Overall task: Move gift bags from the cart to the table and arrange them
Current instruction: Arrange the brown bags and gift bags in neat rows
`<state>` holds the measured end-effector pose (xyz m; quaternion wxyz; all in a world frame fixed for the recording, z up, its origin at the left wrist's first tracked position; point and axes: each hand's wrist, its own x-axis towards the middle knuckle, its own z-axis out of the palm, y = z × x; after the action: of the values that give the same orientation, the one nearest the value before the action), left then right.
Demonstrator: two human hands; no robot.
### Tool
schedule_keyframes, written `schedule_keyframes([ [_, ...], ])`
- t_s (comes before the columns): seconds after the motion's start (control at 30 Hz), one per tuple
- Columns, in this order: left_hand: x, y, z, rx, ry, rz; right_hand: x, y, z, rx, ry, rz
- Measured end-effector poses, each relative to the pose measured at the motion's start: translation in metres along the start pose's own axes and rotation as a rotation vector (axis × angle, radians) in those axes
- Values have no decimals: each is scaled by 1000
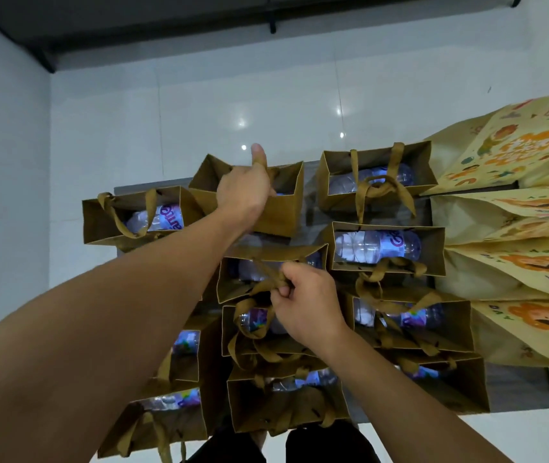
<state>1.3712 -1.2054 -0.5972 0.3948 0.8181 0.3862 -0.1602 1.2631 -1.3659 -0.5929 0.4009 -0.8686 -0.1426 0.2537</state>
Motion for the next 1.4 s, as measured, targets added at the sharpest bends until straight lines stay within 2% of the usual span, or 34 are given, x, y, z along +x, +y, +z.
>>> schedule_keyframes([
  [0.13,-12,14,-30,-98,122,10,-8,-16,-13,16,30,-77],
  [0.23,-30,26,-58,-124,149,38,-16,-36,-27,19,32,-127],
  [0.37,-66,47,-97,-84,209,163,-28,-72,-51,2,54,-189],
  [0.67,-141,74,-216,-41,362,349,-35,-161,-114,-91,57,-140],
  [0.83,-165,53,-259,-151,381,321,-19,-185,-115,-166,13,-167],
  [1.0,-173,20,-281,-274,446,234,19,-176,-106,-307,-31,-161],
  [1.4,-165,-54,-288,-250,511,60,92,-158,-63,-383,-195,-77],
])
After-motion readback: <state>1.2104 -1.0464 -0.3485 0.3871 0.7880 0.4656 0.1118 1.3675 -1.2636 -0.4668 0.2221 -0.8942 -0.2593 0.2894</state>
